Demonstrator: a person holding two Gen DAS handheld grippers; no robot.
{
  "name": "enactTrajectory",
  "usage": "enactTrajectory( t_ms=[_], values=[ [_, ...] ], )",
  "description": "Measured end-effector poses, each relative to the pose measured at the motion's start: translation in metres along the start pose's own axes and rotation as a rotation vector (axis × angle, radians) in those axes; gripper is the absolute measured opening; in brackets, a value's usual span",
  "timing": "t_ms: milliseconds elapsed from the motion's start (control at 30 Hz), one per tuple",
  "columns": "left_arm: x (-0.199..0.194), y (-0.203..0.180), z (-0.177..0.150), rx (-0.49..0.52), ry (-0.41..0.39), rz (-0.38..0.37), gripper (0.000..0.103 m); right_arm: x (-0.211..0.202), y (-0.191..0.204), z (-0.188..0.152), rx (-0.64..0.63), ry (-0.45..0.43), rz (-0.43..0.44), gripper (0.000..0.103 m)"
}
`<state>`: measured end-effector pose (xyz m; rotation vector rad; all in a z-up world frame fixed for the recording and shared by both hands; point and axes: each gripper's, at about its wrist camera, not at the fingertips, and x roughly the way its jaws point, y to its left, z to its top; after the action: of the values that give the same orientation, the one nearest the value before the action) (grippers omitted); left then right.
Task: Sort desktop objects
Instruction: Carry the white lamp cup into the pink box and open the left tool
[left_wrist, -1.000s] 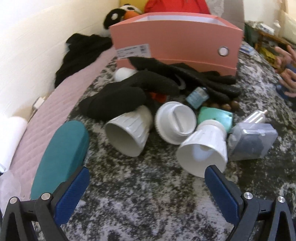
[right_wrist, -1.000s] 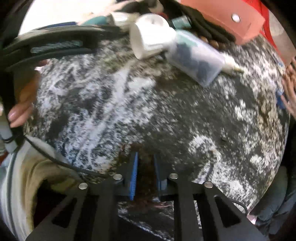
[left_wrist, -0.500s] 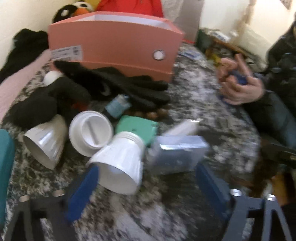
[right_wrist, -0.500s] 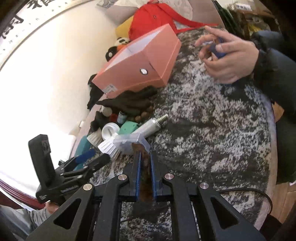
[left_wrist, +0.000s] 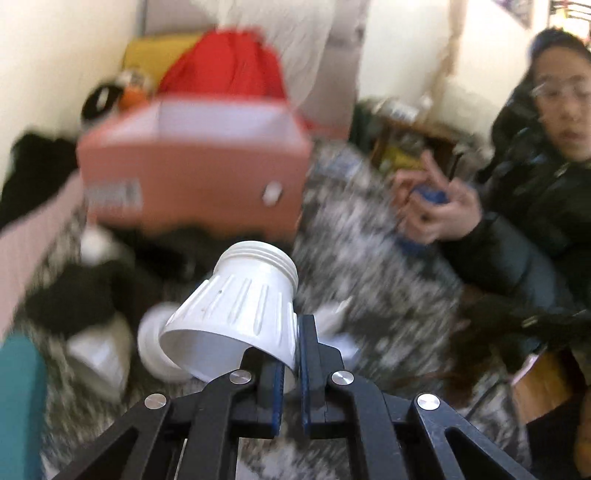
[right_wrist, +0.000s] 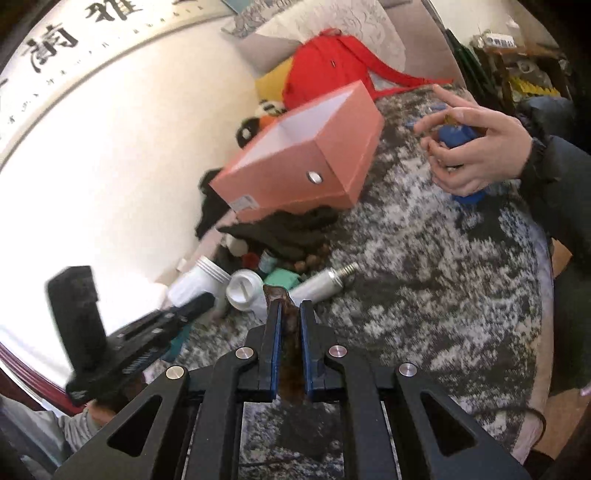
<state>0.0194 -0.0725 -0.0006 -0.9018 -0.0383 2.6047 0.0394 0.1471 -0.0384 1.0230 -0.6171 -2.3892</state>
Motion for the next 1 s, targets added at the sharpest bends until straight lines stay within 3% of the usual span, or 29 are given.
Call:
enactTrajectory(
  t_ms=[233,433,733,1000],
  values=[
    [-0.001,-0.008,0.045,0.062,-0.104,0.052,0.002,-0.007,0.02,0.026,-0.048,-0.057,-0.012,0.01],
    [0.019,0.014,0.086,-0.036,-0.159,0.097,0.002,0.002,0.042,0.067,-0.1,-0.103,-0.04,0.01],
    [0.061,0.049,0.139,-0.159,-0.217,0.142,0.002,0.036,0.067,0.156,-0.163,-0.2,-0.08,0.01],
    [0.095,0.081,0.171,-0.193,-0.266,0.068,0.002,0.093,0.07,0.219,-0.153,-0.229,-0.118,0.011]
  ],
)
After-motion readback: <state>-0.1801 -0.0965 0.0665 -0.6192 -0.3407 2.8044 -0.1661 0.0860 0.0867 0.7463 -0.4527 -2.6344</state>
